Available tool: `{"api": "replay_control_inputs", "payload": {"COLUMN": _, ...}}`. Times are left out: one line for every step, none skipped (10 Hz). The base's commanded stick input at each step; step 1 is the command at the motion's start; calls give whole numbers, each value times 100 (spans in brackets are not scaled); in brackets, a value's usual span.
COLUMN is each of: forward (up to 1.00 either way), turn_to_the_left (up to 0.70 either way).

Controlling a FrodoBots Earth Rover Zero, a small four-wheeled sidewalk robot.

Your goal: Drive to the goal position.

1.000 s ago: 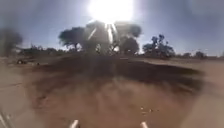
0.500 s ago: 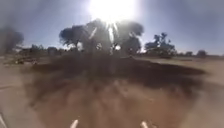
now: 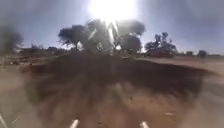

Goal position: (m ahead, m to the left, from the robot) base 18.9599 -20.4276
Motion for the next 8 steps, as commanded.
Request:
{"api": "replay_control_inputs", "payload": {"forward": 70, "turn_to_the_left": 0}}
{"api": "replay_control_inputs", "payload": {"forward": 70, "turn_to_the_left": 0}}
{"api": "replay_control_inputs", "payload": {"forward": 70, "turn_to_the_left": 0}}
{"api": "replay_control_inputs", "payload": {"forward": 70, "turn_to_the_left": 0}}
{"api": "replay_control_inputs", "payload": {"forward": 70, "turn_to_the_left": 0}}
{"api": "replay_control_inputs", "payload": {"forward": 70, "turn_to_the_left": 0}}
{"api": "replay_control_inputs", "payload": {"forward": 70, "turn_to_the_left": 0}}
{"api": "replay_control_inputs", "payload": {"forward": 70, "turn_to_the_left": 0}}
